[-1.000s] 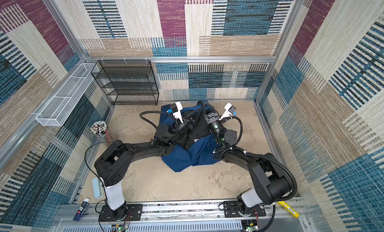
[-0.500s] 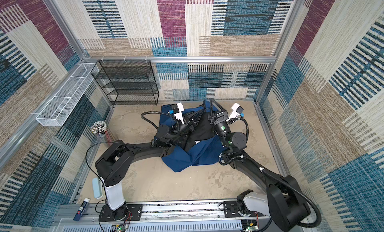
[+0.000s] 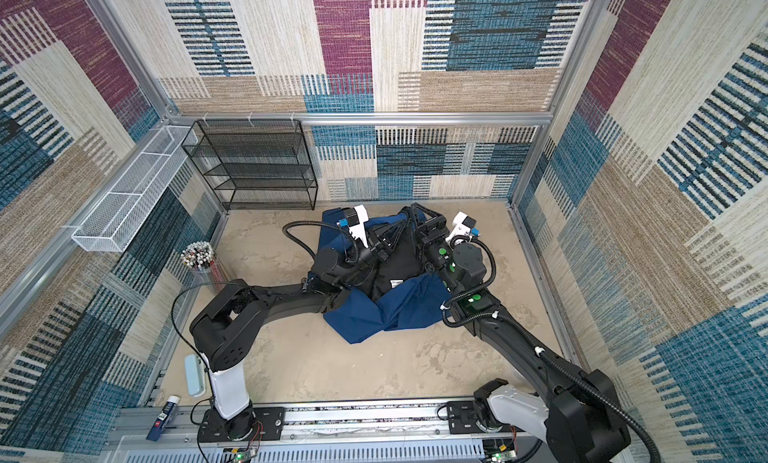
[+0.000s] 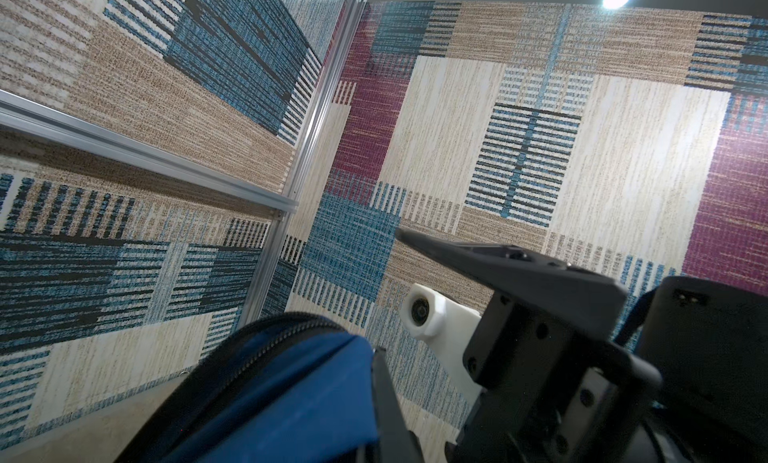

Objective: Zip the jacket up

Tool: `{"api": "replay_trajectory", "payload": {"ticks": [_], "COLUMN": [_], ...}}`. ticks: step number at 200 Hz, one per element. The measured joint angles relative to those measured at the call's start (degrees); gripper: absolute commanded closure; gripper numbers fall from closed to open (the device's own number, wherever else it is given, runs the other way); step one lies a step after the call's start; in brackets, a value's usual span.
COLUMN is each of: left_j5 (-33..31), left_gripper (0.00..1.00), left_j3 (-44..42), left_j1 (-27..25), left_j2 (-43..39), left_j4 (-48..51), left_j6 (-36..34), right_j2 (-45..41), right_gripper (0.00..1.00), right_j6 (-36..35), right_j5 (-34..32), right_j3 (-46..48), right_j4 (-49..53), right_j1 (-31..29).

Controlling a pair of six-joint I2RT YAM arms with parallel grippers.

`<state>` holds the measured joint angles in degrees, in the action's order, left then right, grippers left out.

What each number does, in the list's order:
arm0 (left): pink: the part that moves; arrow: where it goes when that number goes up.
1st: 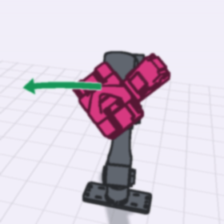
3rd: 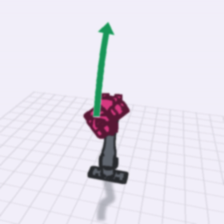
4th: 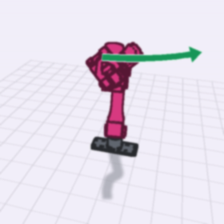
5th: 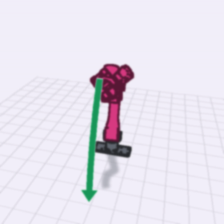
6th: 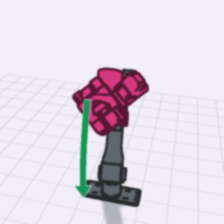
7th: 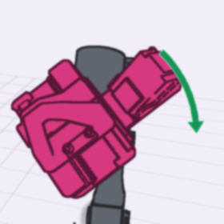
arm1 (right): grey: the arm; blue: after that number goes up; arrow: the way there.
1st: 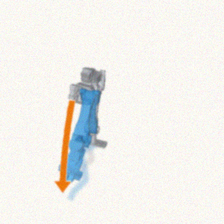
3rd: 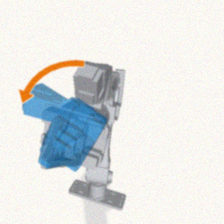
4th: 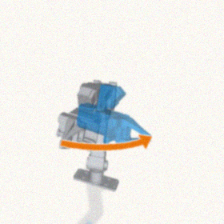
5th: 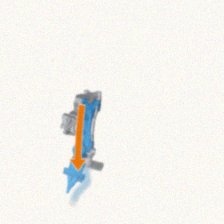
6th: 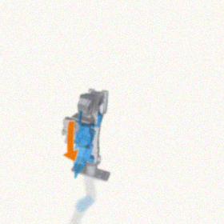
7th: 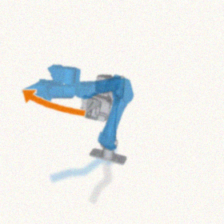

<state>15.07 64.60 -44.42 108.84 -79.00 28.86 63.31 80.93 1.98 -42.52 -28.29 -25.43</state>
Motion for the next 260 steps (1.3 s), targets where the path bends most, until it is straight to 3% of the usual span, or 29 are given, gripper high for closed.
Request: {"api": "replay_trajectory", "payload": {"ticks": [48,70,120,172,204,260], "left_j5": [-0.2,-0.2,-0.2,-0.4,-0.4,-0.4], "left_gripper": [1.00,1.00,1.00,1.00,1.00,1.00], "left_j3": [0.0,0.0,-0.1,0.0,0.0,-1.7], "left_j1": [0.3,0.5,0.8,0.8,0.9,1.6], "left_j2": [0.0,0.0,0.0,0.0,0.0,-1.7], "left_j4": [0.0,0.0,0.0,0.0,0.0,0.1], "left_j6": [0.1,0.1,0.9,1.1,1.2,1.4], "right_j2": [-8.7,-9.4,-4.9,-1.8,-0.3,9.0], "right_gripper": [0.00,0.00,0.07,0.21,0.38,0.42], "right_j6": [-0.3,-4.2,-27.3,-44.7,-60.2,-87.2], "right_j5": [4.1,7.0,9.0,7.9,7.4,14.3], "right_j3": [0.2,-2.2,-18.4,-30.1,-35.5,-46.3], "right_j4": [16.1,24.9,47.1,64.9,68.3,70.0], "right_j1": [0.0,0.0,0.0,0.0,0.0,0.7]}}
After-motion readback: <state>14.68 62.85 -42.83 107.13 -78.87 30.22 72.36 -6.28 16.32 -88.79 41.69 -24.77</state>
